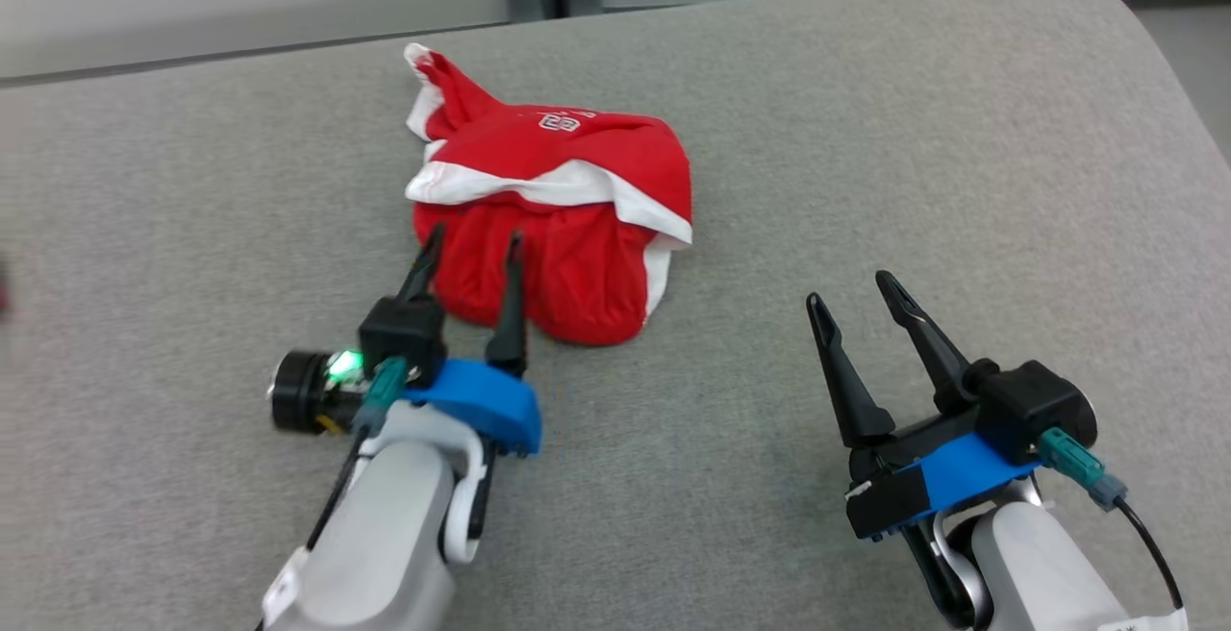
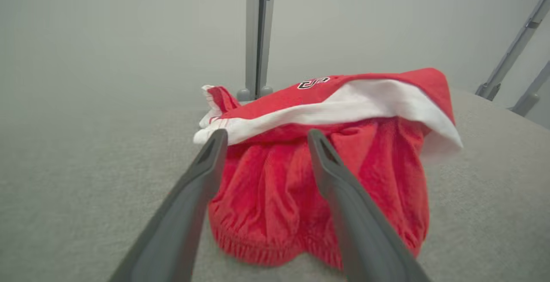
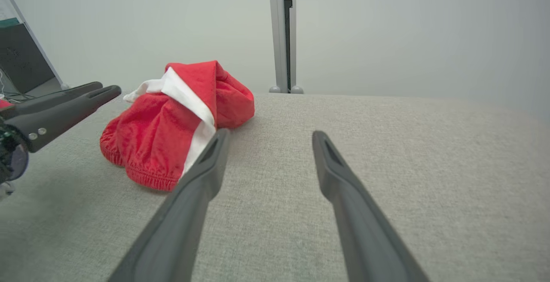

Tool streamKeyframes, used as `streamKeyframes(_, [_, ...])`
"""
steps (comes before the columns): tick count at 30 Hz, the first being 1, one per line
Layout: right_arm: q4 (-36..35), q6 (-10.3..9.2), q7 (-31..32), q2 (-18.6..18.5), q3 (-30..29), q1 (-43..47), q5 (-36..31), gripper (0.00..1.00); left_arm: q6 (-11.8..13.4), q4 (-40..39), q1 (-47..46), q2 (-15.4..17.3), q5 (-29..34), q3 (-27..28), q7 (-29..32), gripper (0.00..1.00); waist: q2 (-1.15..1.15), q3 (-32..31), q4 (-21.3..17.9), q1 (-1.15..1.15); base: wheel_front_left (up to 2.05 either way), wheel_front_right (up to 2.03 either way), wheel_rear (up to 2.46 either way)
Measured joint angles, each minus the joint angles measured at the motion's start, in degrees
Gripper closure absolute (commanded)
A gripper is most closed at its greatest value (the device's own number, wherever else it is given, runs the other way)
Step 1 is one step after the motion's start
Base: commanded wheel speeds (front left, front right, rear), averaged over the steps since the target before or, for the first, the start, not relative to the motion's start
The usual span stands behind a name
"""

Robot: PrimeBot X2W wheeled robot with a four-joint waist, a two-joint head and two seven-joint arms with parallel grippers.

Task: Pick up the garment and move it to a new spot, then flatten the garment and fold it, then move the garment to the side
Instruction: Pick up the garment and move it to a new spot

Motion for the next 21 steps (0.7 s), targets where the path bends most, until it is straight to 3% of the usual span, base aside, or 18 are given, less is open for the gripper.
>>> streamKeyframes(9, [1.1,0.0,0.0,0.0,-2.0,3.2,-0.9,0.0,-0.3,-9.2,13.7,0.6,4.9,11.6,0.0,0.0,-0.01,-5.8,4.8,-0.01,0.0,0.0,0.0])
streamKeyframes(21, [2.8,0.0,0.0,0.4,-4.5,8.6,-2.3,0.0,-2.0,-15.2,26.3,0.1,8.3,19.0,0.0,0.0,-0.01,-12.7,7.4,-0.01,0.0,0.0,0.0])
